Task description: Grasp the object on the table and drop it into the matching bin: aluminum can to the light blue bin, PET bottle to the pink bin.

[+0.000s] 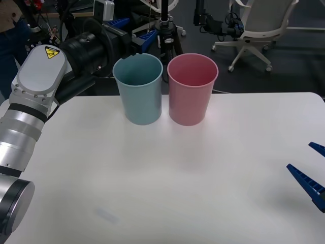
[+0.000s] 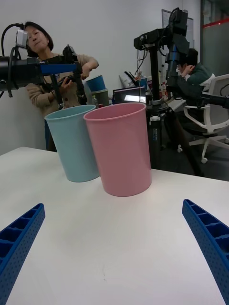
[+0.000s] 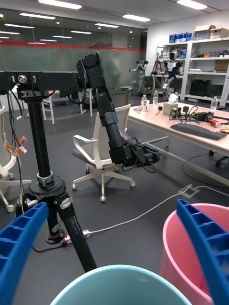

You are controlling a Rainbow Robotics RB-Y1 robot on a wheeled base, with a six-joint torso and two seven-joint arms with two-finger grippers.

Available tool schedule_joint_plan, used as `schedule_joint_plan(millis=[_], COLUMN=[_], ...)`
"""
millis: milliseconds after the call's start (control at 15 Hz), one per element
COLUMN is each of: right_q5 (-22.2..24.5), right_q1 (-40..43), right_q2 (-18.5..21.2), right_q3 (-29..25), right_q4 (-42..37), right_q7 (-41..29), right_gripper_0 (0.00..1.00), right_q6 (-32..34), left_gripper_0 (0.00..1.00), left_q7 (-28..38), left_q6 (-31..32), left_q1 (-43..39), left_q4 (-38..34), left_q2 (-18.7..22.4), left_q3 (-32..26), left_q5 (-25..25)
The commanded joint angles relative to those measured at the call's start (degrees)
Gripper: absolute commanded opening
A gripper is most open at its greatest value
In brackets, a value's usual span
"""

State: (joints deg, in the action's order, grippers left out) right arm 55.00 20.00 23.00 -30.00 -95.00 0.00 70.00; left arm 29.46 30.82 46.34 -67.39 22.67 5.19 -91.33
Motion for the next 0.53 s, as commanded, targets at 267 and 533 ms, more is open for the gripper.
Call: schedule_joint_plan(millis=[267, 533], right_q5=[0.0, 0.0], right_q1=[0.0, 0.0], right_q2=[0.0, 0.0], right_q3=[0.0, 0.0], right_q4=[0.0, 0.0], right_q7=[0.0, 0.0], right_gripper_0=[1.0, 1.0], right_q6=[0.0, 0.0], left_gripper_0=[1.0, 1.0], left_q7=[-0.89, -1.42], left_q6=[0.2, 3.1], left_q1=[-0.02, -0.11], left_q4=[-0.02, -0.02], left_q2=[0.0, 2.11], left_q3=[0.0, 0.09], left_q5=[1.94, 4.67])
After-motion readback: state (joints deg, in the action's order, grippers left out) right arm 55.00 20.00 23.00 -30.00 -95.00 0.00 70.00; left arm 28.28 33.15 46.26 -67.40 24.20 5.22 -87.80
